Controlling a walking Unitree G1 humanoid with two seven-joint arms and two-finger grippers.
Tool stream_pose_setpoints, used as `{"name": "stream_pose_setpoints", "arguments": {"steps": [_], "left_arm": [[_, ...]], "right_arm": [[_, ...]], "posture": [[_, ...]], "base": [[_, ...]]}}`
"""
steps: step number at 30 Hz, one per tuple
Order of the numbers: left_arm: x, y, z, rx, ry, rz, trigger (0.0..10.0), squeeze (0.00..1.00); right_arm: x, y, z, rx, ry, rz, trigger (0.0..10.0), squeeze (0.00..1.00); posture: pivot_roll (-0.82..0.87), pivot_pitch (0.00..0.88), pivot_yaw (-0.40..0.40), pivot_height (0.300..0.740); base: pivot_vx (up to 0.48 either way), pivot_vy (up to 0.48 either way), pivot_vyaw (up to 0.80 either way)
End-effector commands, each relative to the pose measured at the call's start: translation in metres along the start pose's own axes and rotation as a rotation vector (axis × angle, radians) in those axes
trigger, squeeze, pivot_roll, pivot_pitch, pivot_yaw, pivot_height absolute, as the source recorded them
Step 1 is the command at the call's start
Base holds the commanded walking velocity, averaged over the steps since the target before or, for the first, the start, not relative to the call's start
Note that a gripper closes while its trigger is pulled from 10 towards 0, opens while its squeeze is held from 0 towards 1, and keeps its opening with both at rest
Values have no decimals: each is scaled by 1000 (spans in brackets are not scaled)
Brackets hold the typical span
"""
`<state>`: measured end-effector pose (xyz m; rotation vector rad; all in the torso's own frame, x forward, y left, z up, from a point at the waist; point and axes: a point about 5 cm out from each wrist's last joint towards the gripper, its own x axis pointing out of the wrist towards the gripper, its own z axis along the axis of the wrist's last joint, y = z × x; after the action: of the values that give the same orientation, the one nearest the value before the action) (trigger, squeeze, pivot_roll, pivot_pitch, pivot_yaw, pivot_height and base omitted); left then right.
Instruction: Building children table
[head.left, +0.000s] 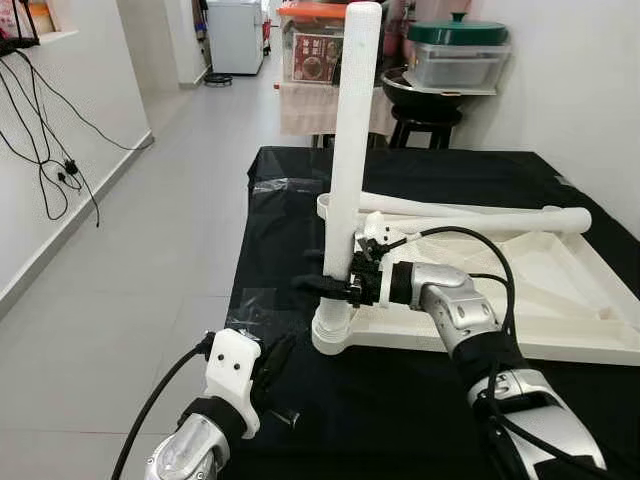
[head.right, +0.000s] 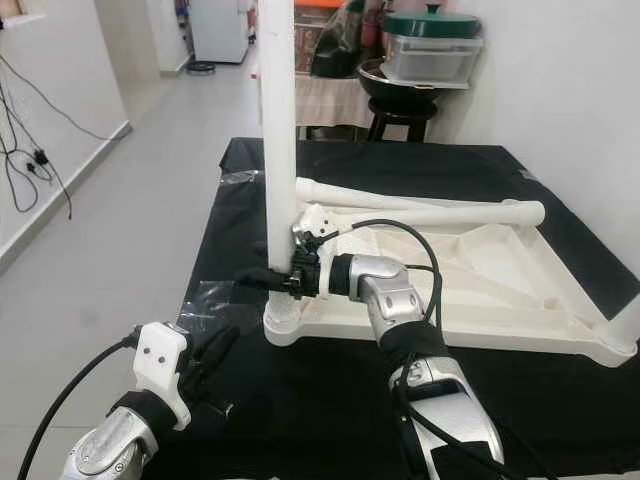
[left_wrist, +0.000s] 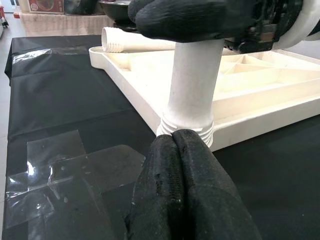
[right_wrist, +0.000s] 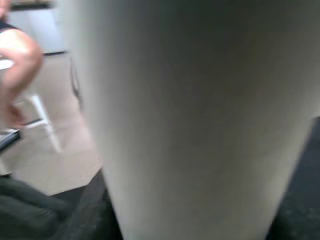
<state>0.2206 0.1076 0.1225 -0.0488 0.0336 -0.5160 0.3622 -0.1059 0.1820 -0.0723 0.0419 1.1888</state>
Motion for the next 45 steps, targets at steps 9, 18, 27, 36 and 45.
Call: {"name": "stream_pose_setpoints", "arguments": {"steps": [9,18,27,36,45], "left_arm": [[-3,1,1,-3,11,3,10000,0],[-1,3,-1,1,13,-3,10000,0],[0,3,-2,3,14,6,10000,0],[0,2,-3,0,19,-3,10000,0],[1,0,-5,-1,19,-1,10000,0]], "right_arm": [[23,64,-59,203,132,-661,0,0],[9,25,-50,173,81,-763,0,0],[2,21,-30,103,42,-577,10000,1000],[-4,10,-8,-4,-8,-184,10000,0],[-14,-7,-12,32,16,-69,0,0]], "posture": [[48,21,-67,740],[49,1,-66,740],[70,0,-67,740],[79,0,-73,740],[100,0,-87,740]], "base": [[0,0,0],[0,0,0],[0,0,0],[0,0,0],[0,0,0]]}}
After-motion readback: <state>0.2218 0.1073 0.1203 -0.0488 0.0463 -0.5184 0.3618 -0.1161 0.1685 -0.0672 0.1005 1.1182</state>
